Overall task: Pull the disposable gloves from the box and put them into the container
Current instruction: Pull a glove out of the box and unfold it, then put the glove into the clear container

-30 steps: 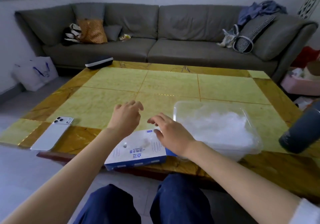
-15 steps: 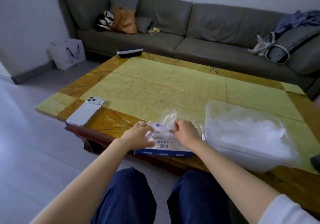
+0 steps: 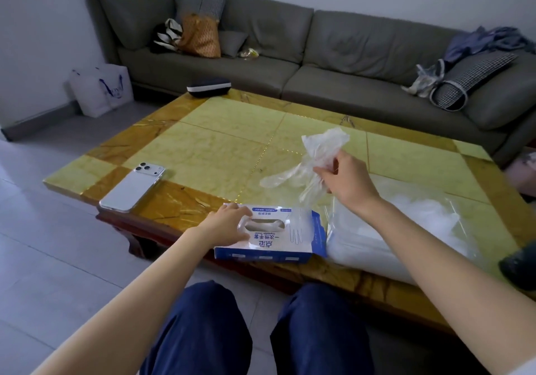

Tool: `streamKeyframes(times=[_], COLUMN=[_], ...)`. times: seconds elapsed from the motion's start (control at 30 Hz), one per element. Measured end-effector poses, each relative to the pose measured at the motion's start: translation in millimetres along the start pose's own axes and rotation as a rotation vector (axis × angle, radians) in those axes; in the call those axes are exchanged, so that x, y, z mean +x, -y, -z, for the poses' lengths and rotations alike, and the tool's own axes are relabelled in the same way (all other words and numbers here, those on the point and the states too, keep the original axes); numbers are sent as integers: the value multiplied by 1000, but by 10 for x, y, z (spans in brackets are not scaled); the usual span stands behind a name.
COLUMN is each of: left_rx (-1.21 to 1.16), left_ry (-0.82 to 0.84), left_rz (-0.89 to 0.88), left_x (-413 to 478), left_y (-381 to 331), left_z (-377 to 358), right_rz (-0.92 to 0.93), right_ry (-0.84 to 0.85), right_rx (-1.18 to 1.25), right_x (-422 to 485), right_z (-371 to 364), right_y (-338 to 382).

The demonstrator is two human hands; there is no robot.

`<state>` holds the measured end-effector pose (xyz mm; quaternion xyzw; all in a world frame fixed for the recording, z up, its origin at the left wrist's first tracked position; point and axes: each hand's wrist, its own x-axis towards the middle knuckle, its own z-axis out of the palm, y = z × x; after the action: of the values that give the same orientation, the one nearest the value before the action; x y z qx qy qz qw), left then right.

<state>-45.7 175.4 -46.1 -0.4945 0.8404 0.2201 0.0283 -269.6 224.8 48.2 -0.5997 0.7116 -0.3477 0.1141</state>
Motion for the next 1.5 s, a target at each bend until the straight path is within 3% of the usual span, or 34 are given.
streamKeyframes(times=[0.1,0.2,0.27,0.37,0.47,0.57,0.67,0.83,1.0,1.2,1.27,1.43,1.5], left_rx=[-149,-448,-606,-574,-491,-608,-792,-1002,-900,-558,-507,-399,-365], left_ry=[-259,-516,-456,-333,-409,-473,-383,-239,-238,-252,-214,-101,-130], left_rz=[-2,-87,-179,-236,-251,-261,-279,-375,-234,-79,-131,-451,-500], left_x=[-6,-33,-68,-114,-71,-35,-64,-127,-55,86,100,38,45], left_y=[-312,-676,-860,-1073,-1184,-1171,-1161,-1171,-982,-797,-857,-1327,-1502], left_z=[180,379,463,477,430,459,546,632,650,712,808,1045,1084], right_rz=[-33,-37,-1,82,120,34,-117,-123,-80,-3,49,163,145], right_ry=[98,206,213,210,243,275,334,374,202,115,121,272,216], right_rx=[-28,-111,-195,-256,-223,70,395,624,745,504,409,331,392], right_x=[-44,-125,-184,-266,-328,-321,-260,-196,-170,-126,-124,-170,-183], right_z=[86,133,165,186,152,162,232,260,410,576,601,657,661], right_y=[-59,-99,-104,-111,-138,-196,-255,-319,-309,-288,-263,-203,-224])
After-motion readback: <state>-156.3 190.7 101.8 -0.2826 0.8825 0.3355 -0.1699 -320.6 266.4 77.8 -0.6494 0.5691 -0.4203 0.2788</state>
